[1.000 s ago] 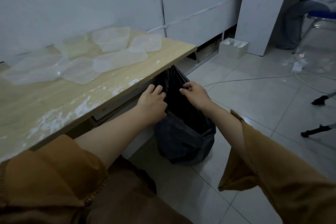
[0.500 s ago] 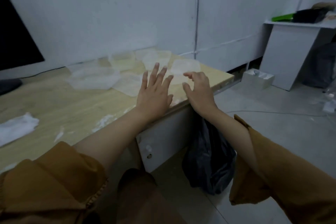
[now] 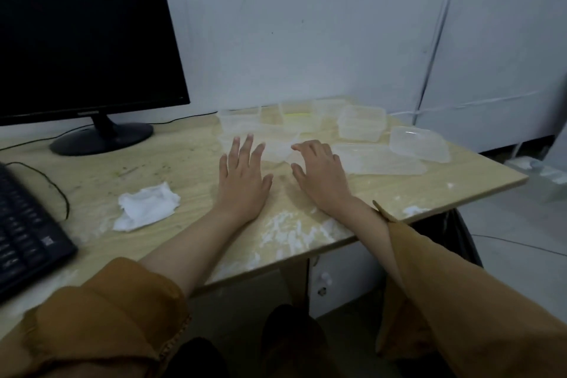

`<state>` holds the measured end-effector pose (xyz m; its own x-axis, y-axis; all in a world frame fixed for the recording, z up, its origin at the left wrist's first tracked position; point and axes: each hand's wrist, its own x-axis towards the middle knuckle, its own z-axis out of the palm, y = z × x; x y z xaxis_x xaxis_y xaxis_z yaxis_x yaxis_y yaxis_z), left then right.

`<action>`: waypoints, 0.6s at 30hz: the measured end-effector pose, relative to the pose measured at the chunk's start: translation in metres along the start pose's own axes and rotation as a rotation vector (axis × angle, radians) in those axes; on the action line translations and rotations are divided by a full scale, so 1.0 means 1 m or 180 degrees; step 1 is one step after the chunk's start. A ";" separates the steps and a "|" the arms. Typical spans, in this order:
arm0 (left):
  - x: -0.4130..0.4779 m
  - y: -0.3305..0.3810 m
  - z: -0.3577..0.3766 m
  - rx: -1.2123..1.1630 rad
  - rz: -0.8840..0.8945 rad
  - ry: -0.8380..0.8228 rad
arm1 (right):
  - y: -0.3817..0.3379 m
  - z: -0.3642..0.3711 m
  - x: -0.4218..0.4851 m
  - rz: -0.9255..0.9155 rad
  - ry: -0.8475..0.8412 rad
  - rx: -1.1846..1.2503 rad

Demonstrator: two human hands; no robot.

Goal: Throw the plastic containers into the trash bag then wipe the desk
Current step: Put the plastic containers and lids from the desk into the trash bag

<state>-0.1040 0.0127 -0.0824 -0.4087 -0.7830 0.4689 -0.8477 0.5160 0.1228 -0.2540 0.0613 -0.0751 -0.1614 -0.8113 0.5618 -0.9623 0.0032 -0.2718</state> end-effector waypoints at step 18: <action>0.037 -0.008 0.000 0.0365 0.0019 -0.0186 | 0.009 0.019 0.030 0.0228 -0.0195 -0.0895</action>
<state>-0.1122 -0.0206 -0.0656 -0.4300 -0.8007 0.4172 -0.8769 0.4803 0.0179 -0.2636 0.0255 -0.0756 -0.2260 -0.8370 0.4984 -0.9732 0.2167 -0.0773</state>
